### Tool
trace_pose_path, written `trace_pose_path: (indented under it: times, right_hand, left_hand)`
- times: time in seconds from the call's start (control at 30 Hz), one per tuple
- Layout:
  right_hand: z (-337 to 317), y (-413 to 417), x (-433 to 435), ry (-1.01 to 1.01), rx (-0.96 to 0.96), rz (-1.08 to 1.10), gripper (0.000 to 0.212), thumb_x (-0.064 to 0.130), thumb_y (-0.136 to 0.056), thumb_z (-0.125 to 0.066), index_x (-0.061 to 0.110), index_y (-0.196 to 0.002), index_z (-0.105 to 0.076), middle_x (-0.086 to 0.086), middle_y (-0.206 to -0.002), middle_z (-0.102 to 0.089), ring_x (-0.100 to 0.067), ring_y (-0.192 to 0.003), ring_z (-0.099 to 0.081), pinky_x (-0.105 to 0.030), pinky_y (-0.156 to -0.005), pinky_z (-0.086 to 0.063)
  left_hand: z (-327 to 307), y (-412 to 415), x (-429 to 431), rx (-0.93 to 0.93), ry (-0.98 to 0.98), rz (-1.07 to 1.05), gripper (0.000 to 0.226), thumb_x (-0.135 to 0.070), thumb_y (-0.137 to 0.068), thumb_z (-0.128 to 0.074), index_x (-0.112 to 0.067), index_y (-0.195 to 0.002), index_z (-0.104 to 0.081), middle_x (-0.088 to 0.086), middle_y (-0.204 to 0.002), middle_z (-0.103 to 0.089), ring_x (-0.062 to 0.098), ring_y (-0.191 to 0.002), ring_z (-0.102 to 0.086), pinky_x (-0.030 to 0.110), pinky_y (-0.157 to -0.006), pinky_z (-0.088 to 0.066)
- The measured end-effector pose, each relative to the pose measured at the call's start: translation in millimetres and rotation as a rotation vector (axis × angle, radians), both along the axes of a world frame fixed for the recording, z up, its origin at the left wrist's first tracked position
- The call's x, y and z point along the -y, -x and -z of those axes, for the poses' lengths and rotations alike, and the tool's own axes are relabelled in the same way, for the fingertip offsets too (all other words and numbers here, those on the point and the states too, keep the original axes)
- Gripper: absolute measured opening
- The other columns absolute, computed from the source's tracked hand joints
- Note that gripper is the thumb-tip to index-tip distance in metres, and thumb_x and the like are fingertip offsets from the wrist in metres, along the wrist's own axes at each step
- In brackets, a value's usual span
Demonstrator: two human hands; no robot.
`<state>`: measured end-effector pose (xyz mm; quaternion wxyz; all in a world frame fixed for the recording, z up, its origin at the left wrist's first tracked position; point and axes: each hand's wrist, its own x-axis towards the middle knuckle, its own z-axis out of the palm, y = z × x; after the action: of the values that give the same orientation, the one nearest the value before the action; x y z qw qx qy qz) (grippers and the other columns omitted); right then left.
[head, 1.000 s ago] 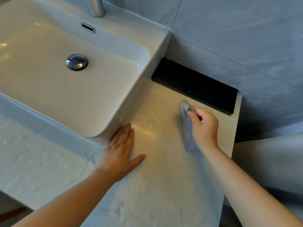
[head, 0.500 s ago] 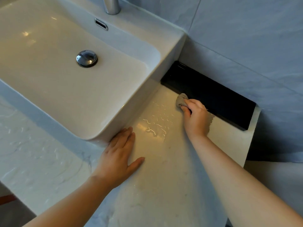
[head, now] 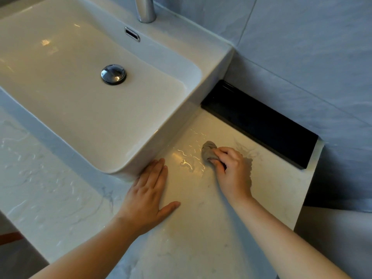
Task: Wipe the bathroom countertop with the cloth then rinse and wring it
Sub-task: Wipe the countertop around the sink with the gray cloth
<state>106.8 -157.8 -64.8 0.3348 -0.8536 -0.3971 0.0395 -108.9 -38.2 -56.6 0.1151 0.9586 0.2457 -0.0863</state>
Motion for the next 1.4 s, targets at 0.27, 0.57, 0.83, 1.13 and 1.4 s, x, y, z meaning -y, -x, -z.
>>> trace_pose_path:
  times: [0.27, 0.57, 0.83, 1.13, 1.4]
  right_hand:
    - [-10, 25, 14, 0.035, -0.194, -0.181, 0.019, 0.015, -0.084, -0.062, 0.014, -0.098, -0.075, 0.003, -0.093, -0.066, -0.014, -0.088, -0.061, -0.028, -0.077, -0.050]
    - [-37, -58, -39, 0.035, 0.043, 0.106, 0.019, 0.020, -0.092, -0.057, 0.012, -0.100, -0.073, 0.002, -0.093, -0.061, -0.017, -0.088, -0.056, -0.018, -0.063, -0.037]
    - [-2, -45, -64, -0.012, -0.026, 0.136, 0.025, 0.021, -0.091, -0.060, 0.014, -0.112, -0.071, 0.000, -0.103, -0.064, -0.018, -0.097, -0.056, -0.026, -0.081, -0.044]
    - [2, 0, -33, -0.015, -0.007, -0.124, 0.024, 0.014, -0.085, -0.062, 0.013, -0.107, -0.071, -0.001, -0.094, -0.064, -0.021, -0.086, -0.057, -0.036, -0.075, -0.050]
    - [-7, 25, -11, 0.001, -0.124, -0.225, 0.022, 0.012, -0.084, -0.062, 0.013, -0.103, -0.073, 0.000, -0.091, -0.063, -0.018, -0.086, -0.060, -0.036, -0.073, -0.052]
  left_hand:
    - [3, 0, 0, 0.022, -0.001, 0.009, 0.092, -0.076, -0.086, -0.027, -0.008, -0.148, -0.026, 0.011, -0.156, -0.022, 0.027, -0.144, -0.019, 0.036, -0.114, -0.010]
    - [4, -1, 1, 0.043, -0.001, 0.009, 0.091, -0.074, -0.087, -0.028, -0.005, -0.146, -0.029, 0.013, -0.153, -0.027, 0.029, -0.141, -0.025, 0.039, -0.112, -0.016]
    - [8, 1, 0, 0.069, -0.004, 0.027, 0.092, -0.073, -0.086, -0.032, -0.005, -0.147, -0.027, 0.013, -0.155, -0.024, 0.029, -0.142, -0.023, 0.041, -0.112, -0.019]
    - [5, 1, -1, 0.064, -0.004, 0.037, 0.092, -0.073, -0.086, -0.032, -0.005, -0.147, -0.027, 0.015, -0.154, -0.027, 0.030, -0.142, -0.025, 0.042, -0.111, -0.020]
    - [-5, 5, -2, 0.079, 0.005, 0.019, 0.086, -0.071, -0.088, -0.026, -0.007, -0.145, -0.034, 0.012, -0.151, -0.034, 0.027, -0.139, -0.032, 0.039, -0.116, -0.019]
